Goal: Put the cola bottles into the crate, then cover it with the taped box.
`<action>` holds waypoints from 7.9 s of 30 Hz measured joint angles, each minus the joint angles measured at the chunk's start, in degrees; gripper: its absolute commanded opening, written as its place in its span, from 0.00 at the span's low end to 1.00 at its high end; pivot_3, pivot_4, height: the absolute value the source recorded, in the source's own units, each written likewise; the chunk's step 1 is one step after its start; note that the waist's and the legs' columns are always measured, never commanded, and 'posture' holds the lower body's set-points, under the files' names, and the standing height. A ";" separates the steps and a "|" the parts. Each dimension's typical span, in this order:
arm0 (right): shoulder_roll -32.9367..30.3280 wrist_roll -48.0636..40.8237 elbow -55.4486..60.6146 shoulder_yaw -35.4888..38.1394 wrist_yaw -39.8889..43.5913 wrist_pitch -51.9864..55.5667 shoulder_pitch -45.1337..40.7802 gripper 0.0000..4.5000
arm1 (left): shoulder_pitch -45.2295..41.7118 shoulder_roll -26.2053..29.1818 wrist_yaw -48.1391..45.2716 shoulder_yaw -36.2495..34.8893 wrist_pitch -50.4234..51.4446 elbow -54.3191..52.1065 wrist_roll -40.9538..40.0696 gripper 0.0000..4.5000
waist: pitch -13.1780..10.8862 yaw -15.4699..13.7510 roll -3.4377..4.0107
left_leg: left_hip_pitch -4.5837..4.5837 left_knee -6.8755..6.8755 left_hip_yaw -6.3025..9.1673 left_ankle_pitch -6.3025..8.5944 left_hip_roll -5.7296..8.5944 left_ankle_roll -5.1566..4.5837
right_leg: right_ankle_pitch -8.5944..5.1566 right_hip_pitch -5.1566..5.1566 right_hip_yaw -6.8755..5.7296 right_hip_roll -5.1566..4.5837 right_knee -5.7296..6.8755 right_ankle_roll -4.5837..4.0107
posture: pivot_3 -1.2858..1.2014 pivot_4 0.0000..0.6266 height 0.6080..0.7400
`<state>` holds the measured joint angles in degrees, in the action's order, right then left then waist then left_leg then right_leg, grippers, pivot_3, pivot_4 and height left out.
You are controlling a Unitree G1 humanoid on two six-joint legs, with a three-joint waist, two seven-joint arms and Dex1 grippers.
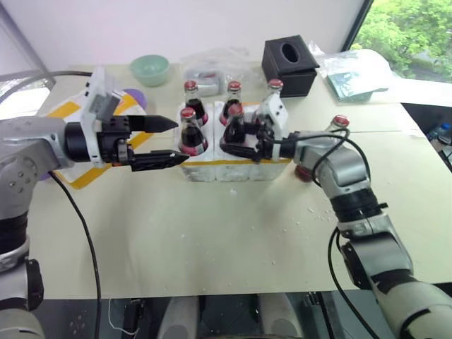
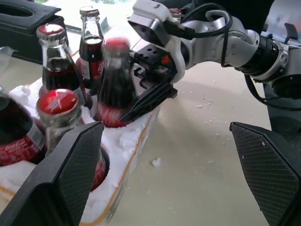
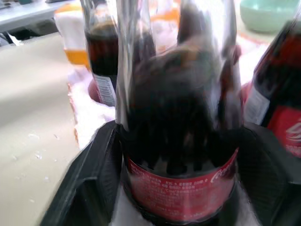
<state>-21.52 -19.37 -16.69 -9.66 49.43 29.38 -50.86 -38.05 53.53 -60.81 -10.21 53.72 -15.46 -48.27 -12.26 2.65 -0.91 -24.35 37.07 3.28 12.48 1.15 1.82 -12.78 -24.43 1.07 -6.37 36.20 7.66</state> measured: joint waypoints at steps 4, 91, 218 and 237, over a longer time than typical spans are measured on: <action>0.14 0.54 -0.37 0.34 0.85 0.02 0.14 0.99 | -0.10 0.00 0.06 0.08 -0.02 0.08 0.01 1.00 | 0.02 -0.07 -0.02 | 0.00 -0.01 0.02 0.00 -0.02 0.00 | 0.00 0.00 0.00 0.03 0.01 0.00 | 0.52 0.24 0.98; -15.46 -19.70 24.06 23.53 -14.63 16.09 9.53 0.63 | -8.68 -5.44 -5.01 8.45 -1.42 4.14 2.67 1.00 | -0.05 -0.53 0.08 | -0.06 -0.02 0.04 0.01 -0.06 -0.04 | -0.02 0.03 0.01 0.08 -0.12 -0.01 | 0.52 0.24 0.98; -35.88 -31.58 30.94 30.89 7.00 17.39 21.62 1.00 | -9.44 6.84 39.27 11.33 -61.59 41.24 67.85 0.19 | 0.16 -1.94 -0.26 | 0.26 -0.62 -0.48 0.03 -0.87 -0.01 | 0.19 -0.05 0.06 0.67 -0.55 -0.66 | 0.52 0.24 0.98; -35.60 -30.30 30.87 31.59 6.08 14.80 23.88 1.00 | -8.41 2.10 25.65 14.47 -54.17 13.77 71.40 0.19 | 0.15 -1.80 -0.26 | 0.07 0.01 -0.33 0.04 -0.87 -0.03 | 0.17 -0.05 0.08 0.76 -0.16 -0.66 | 0.52 0.24 0.98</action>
<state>-57.12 -49.67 14.19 21.93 55.51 44.18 -26.98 -46.46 55.63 -35.16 4.26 -0.44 -1.69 23.13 -12.11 0.86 -1.17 -24.28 37.08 2.95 12.51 0.27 1.78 -12.61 -24.49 1.16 -5.61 36.04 7.00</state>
